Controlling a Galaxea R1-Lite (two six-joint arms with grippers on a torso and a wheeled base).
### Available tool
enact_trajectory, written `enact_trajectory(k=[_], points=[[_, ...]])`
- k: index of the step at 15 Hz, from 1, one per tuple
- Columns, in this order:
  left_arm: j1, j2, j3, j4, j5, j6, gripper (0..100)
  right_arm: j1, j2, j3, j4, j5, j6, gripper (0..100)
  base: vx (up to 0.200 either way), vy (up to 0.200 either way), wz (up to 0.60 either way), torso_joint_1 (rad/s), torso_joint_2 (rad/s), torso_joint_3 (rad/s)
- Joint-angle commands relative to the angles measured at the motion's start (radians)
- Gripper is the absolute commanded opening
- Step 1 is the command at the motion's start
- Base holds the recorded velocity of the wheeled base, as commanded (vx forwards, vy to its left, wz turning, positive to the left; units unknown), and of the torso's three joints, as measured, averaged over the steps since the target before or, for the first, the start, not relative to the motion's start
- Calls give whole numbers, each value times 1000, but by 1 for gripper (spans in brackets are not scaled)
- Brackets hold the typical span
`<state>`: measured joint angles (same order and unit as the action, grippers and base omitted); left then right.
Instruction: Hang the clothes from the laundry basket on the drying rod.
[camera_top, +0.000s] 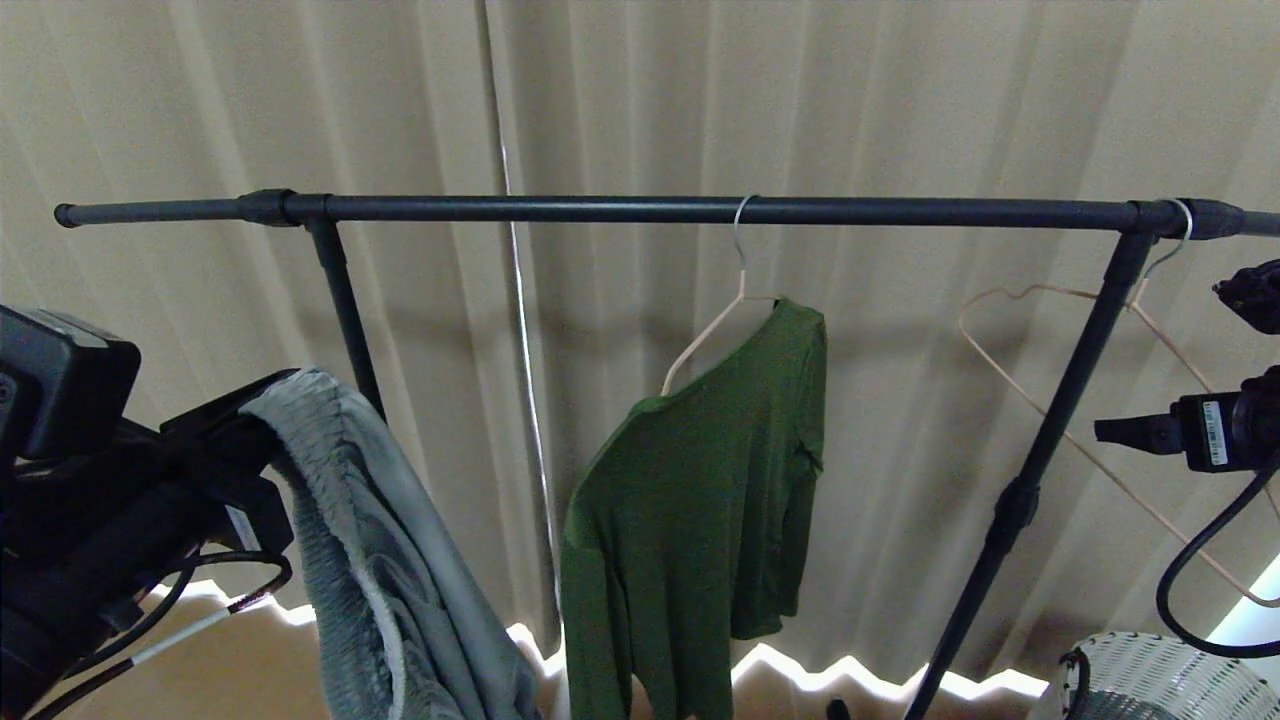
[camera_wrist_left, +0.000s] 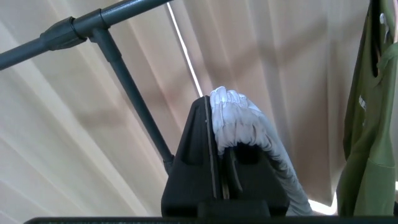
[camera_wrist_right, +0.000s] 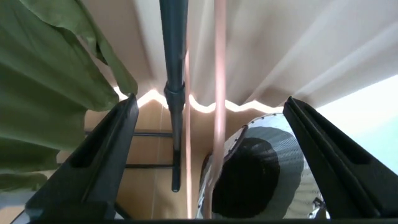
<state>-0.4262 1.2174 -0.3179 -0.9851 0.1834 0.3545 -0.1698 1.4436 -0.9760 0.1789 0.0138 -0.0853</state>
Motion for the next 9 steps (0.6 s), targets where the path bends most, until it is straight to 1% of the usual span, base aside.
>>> enact_trajectory(k=[1, 4, 5, 9], points=[[0, 2, -1, 0, 1, 0, 0, 1, -2, 0, -1, 0, -1, 100, 0, 0, 0, 0, 0, 0], [0, 2, -1, 0, 1, 0, 0, 1, -15, 2, 1, 0, -1, 100, 0, 0, 0, 0, 0, 0], [0, 4, -1, 0, 1, 0, 0, 1, -15, 3, 1, 0, -1, 0, 0, 0, 0, 0, 0, 0], [0, 1, 0, -1, 1, 0, 0, 1, -17, 0, -1, -2, -1, 0, 0, 0, 0, 0, 0, 0]])
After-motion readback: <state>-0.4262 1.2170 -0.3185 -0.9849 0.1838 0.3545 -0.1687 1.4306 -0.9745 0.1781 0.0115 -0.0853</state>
